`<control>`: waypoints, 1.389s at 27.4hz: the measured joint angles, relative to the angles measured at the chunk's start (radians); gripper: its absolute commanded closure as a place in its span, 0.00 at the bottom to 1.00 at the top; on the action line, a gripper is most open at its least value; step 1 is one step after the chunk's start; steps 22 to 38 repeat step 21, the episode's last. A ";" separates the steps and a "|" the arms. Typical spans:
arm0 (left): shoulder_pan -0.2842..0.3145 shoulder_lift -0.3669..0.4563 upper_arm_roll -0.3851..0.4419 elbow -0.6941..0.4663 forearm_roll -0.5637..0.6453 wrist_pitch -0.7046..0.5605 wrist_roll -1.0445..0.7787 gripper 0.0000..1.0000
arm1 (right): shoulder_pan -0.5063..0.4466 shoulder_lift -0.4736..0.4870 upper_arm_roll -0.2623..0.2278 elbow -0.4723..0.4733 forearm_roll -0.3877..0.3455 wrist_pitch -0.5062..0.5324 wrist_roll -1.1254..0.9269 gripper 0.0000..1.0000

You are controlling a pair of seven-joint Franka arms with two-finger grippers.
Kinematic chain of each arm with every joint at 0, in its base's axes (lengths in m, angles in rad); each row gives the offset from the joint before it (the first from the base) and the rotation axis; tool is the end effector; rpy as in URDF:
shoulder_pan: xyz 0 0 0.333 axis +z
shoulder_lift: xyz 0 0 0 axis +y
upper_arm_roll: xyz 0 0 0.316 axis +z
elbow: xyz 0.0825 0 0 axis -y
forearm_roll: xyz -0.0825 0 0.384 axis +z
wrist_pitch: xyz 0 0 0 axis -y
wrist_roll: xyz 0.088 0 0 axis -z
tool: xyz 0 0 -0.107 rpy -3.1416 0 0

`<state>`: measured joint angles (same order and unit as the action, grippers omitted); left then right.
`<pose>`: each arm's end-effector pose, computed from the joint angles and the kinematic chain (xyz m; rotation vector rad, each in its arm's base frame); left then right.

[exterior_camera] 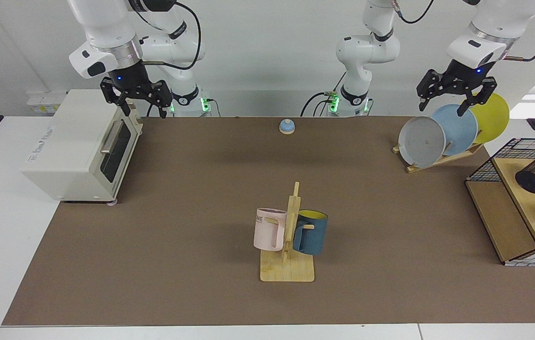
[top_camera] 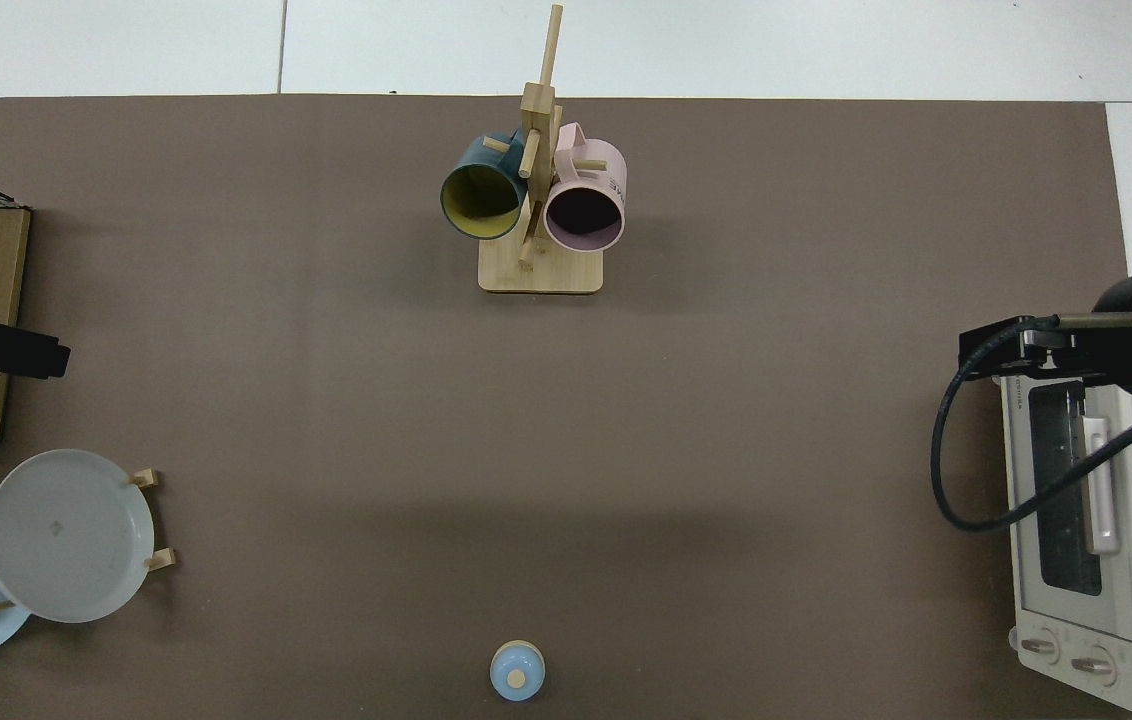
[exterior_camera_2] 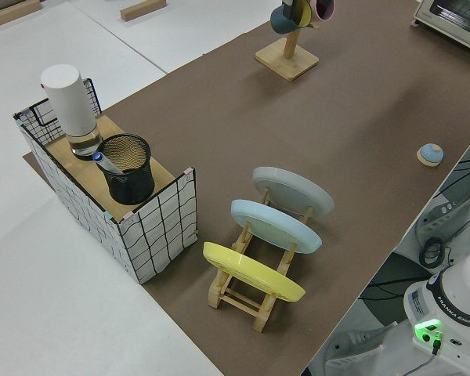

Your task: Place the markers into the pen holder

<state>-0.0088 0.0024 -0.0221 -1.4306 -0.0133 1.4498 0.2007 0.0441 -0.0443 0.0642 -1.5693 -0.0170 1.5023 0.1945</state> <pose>0.5418 -0.0183 0.6778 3.1084 -0.3643 0.0280 0.5308 0.0566 0.6433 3.1154 -0.1360 -0.0305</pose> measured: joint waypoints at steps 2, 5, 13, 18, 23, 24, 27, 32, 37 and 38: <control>0.000 0.000 0.000 0.000 0.000 0.000 -0.001 0.00 | 0.000 0.000 0.000 0.000 0.000 0.000 0.000 0.00; 0.000 0.000 0.000 0.000 0.000 0.002 -0.001 0.00 | 0.000 0.000 0.000 0.000 0.000 0.000 0.000 0.00; 0.000 0.000 0.000 0.000 0.000 0.003 -0.002 0.00 | 0.000 0.000 0.000 0.000 0.000 0.000 0.000 0.00; 0.000 0.004 0.000 0.000 0.000 0.003 -0.002 0.00 | 0.000 0.000 0.000 0.000 0.000 0.000 0.000 0.00; 0.000 0.008 0.001 0.000 0.000 0.003 -0.002 0.00 | 0.000 0.000 0.000 0.000 0.000 0.000 0.000 0.00; 0.000 0.008 0.001 0.000 0.000 0.003 -0.002 0.00 | 0.000 0.000 0.000 0.000 0.000 0.000 0.000 0.00; 0.000 0.008 0.001 0.000 0.000 0.003 -0.002 0.00 | 0.000 0.000 0.000 0.000 0.000 0.000 0.000 0.00; 0.000 0.008 0.001 0.000 0.000 0.003 -0.002 0.00 | 0.000 0.000 0.000 0.000 0.000 0.000 0.000 0.00; 0.000 0.008 0.001 0.000 0.000 0.003 -0.002 0.00 | 0.000 0.000 0.000 0.000 0.000 0.000 0.000 0.00; 0.000 0.008 0.001 0.000 0.000 0.003 -0.002 0.00 | 0.000 0.000 0.000 0.000 0.000 0.000 0.000 0.00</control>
